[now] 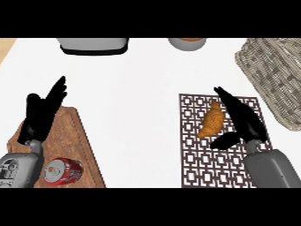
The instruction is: Pick the croissant from the placemat and place it in the basket
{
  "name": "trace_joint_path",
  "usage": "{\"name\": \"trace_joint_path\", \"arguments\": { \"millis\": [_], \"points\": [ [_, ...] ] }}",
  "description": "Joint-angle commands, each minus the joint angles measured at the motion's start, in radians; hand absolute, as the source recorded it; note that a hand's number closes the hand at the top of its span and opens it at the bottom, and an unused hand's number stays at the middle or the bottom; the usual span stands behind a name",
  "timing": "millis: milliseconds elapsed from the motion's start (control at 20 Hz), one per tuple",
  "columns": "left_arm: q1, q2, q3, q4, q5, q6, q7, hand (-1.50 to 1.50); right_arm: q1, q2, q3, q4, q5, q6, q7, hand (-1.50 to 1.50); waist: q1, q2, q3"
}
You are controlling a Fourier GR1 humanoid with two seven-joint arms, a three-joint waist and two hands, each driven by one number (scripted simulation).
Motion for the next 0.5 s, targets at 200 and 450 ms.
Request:
{"name": "trace_joint_path", "arguments": {
  "millis": [200,450],
  "points": [
    [-0.010,-0.017,0.027,0.037,-0.013,-0.029,-0.031,0.00,-0.149,0.057,-0.051,0.212,0.035,-0.013,-0.029,-1.50,0.005,0.002,0.000],
    [0.013,-0.054,0.021,0.036,-0.069,-0.004,-0.065,0.00,-0.011,0.073,-0.031,0.077,0.059,-0.024,-0.048,-1.50,-0.002,0.000,0.000]
  ]
}}
